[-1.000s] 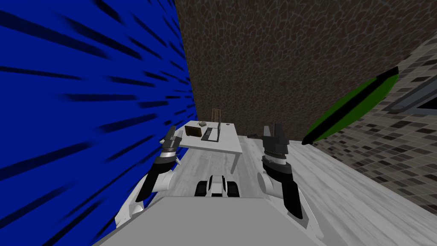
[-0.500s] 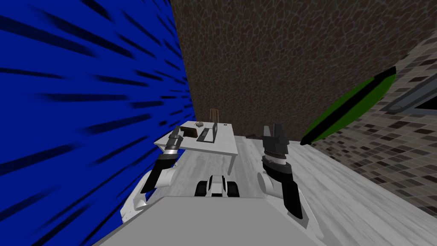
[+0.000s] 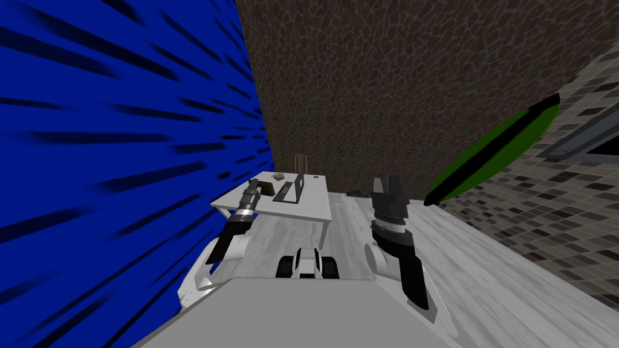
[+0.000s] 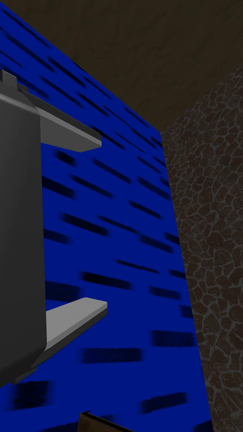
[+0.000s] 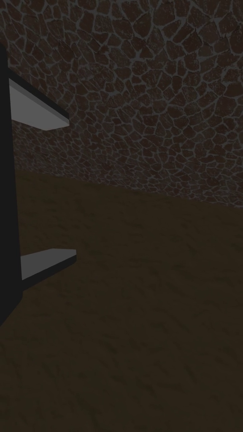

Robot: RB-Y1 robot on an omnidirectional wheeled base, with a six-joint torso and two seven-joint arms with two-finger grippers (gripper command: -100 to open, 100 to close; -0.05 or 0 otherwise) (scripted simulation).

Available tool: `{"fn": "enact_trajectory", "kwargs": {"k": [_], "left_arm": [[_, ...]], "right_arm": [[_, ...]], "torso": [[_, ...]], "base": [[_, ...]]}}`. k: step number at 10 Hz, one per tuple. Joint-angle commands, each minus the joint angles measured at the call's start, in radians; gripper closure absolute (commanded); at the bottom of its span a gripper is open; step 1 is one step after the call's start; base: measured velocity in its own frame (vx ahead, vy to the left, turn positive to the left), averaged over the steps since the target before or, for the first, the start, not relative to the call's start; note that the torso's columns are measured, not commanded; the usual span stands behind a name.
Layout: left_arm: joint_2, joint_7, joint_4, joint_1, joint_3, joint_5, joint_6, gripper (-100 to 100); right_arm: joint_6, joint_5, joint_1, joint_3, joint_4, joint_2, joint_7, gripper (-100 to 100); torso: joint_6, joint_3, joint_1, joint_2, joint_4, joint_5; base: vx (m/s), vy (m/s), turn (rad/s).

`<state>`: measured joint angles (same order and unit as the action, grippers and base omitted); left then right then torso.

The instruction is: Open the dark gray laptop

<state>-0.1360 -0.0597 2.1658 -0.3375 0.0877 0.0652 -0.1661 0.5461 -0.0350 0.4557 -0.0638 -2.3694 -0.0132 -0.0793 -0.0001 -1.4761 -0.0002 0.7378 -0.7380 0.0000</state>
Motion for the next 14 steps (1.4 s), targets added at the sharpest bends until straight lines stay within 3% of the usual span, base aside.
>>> {"fn": "enact_trajectory", "kwargs": {"k": [1,6,14], "left_arm": [[0.014,-0.013,-0.013,0.015,0.006,0.012,0.054,-100],[0.027,-0.039,-0.041,0.052,0.019,0.038,0.160,-100],[0.002,-0.088,-0.099,0.123,0.043,0.086,0.363,-100]], "right_arm": [[0.000,0.000,0.000,0.000,0.000,0.000,0.000,0],[0.000,0.000,0.000,0.000,0.000,0.000,0.000,0],[0.000,0.000,0.000,0.000,0.000,0.000,0.000,0]], "torso": [[0.000,0.000,0.000,0.000,0.000,0.000],[0.000,0.000,0.000,0.001,0.000,0.000],[0.000,0.000,0.001,-0.001,0.000,0.000]], "base": [[0.033,-0.102,-0.005],[0.038,-0.101,-0.005],[0.042,-0.118,-0.006]]}}
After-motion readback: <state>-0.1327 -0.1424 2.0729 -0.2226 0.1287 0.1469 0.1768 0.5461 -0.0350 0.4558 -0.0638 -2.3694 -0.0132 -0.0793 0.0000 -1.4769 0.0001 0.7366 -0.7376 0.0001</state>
